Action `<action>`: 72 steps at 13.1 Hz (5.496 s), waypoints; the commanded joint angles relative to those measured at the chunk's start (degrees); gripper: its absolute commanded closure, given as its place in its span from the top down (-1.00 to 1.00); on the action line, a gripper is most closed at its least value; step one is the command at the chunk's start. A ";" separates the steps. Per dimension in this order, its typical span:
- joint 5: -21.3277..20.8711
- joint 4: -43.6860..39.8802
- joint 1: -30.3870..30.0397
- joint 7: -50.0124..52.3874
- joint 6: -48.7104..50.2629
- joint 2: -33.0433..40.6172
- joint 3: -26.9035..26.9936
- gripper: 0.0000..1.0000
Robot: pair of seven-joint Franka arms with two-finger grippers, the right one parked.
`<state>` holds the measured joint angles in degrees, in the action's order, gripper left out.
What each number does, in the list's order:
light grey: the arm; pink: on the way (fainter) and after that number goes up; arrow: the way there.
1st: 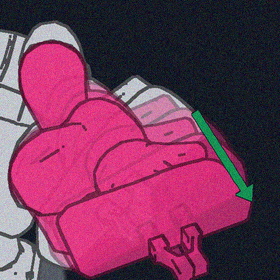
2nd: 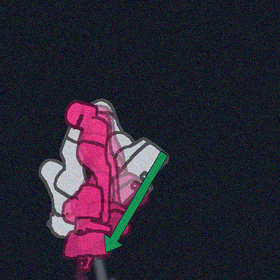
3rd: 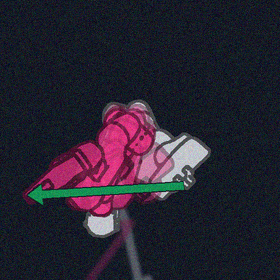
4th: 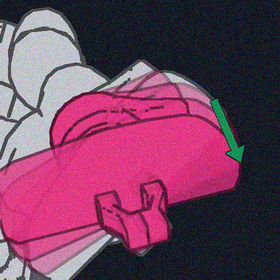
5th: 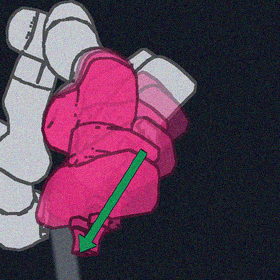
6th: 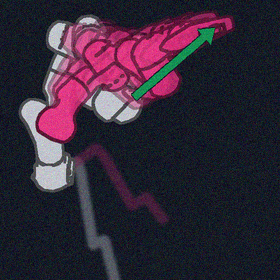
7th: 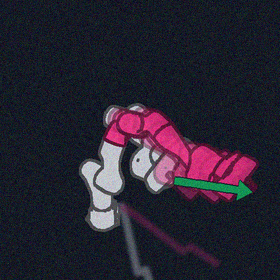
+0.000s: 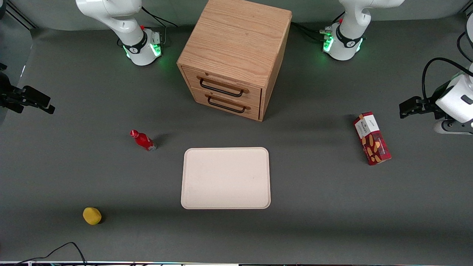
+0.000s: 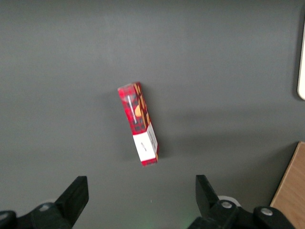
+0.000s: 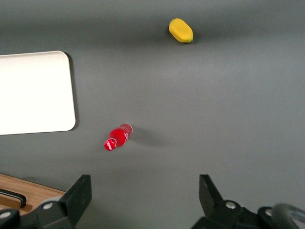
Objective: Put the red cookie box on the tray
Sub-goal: 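Move the left gripper down over the red plaid cookie box, then close the left gripper on the cookie box and lift it, then carry the held cookie box over the cream tray's corner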
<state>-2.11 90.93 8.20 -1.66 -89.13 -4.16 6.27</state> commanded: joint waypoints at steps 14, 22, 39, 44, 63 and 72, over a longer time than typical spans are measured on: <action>2.47 34.90 -1.61 5.43 -39.95 -0.49 5.07 1.00; 5.72 41.68 -0.82 6.32 -58.23 -7.34 4.54 1.00; 5.72 45.48 -0.82 8.76 -55.22 -1.22 1.56 -0.35; 5.54 30.49 -0.73 14.31 -22.12 6.01 -2.66 -0.35; -10.78 -21.59 7.96 66.43 -24.49 -35.28 -30.61 -0.30; -21.97 -23.43 11.57 60.28 -34.88 -46.01 -31.76 -0.27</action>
<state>-23.21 71.07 19.34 61.06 -124.13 -47.91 -25.76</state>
